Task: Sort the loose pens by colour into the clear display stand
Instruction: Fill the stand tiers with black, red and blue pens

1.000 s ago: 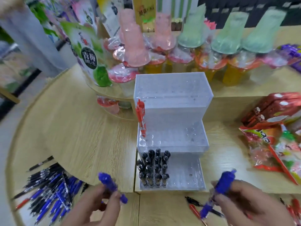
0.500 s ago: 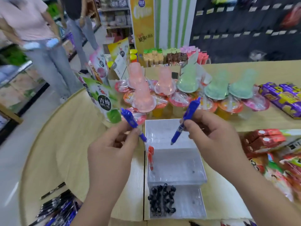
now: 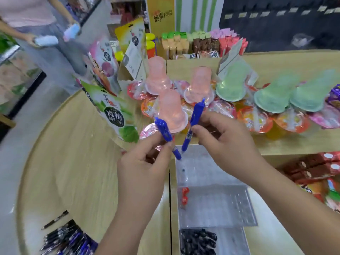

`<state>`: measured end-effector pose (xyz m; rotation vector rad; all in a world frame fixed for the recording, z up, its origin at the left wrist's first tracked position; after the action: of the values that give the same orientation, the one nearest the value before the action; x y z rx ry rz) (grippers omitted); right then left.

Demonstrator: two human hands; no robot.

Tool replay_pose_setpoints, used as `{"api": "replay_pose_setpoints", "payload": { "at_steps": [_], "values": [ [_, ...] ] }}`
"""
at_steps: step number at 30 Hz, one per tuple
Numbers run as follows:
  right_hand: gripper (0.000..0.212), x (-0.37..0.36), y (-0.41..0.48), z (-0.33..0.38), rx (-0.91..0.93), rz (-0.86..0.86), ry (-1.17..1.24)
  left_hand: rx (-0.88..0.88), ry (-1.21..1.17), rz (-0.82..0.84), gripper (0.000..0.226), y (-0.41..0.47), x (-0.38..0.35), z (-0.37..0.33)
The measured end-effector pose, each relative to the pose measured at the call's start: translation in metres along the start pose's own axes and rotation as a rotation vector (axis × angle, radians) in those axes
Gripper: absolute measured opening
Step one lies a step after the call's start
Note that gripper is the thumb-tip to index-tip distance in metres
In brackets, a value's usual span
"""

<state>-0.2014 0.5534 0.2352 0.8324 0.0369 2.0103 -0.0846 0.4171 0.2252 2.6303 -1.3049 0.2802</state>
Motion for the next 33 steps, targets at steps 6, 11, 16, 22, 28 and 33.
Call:
{"api": "replay_pose_setpoints", "payload": {
  "at_steps": [6, 11, 16, 22, 28, 33],
  "values": [
    [0.008, -0.01, 0.002, -0.01, 0.068, 0.096, -0.065, -0.043, 0.096, 0.005, 0.028, -0.002, -0.004, 0.003],
    [0.027, -0.012, 0.01, 0.0, 0.239, 0.182, -0.294, -0.109, 0.212, 0.015, 0.035, -0.004, -0.008, 0.002],
    [0.027, -0.009, 0.014, 0.002, 0.191, 0.241, -0.228, -0.183, 0.315, 0.004, 0.021, -0.006, -0.003, 0.001],
    [0.016, -0.008, 0.016, 0.005, 0.21, 0.319, -0.257, -0.145, 0.295, 0.04, 0.018, -0.007, -0.003, 0.005],
    [0.017, -0.008, 0.018, 0.006, 0.174, 0.327, -0.314, -0.155, 0.261, 0.025, 0.014, -0.009, -0.004, 0.007],
    [0.015, -0.006, 0.018, 0.001, 0.136, 0.327, -0.269, -0.194, 0.278, 0.027, 0.019, -0.006, -0.009, 0.009]
  ]
}}
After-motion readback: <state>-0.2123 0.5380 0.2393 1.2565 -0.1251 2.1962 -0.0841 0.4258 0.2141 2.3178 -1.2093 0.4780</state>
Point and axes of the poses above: each hand's wrist, its own y-axis towards the middle knuckle, its own x-axis out of the back of the hand, z = x × y, the point moved 3 cm from there along y, towards the middle knuckle, and after that the axes turned 4 degrees about x, right-handed, at the moved point
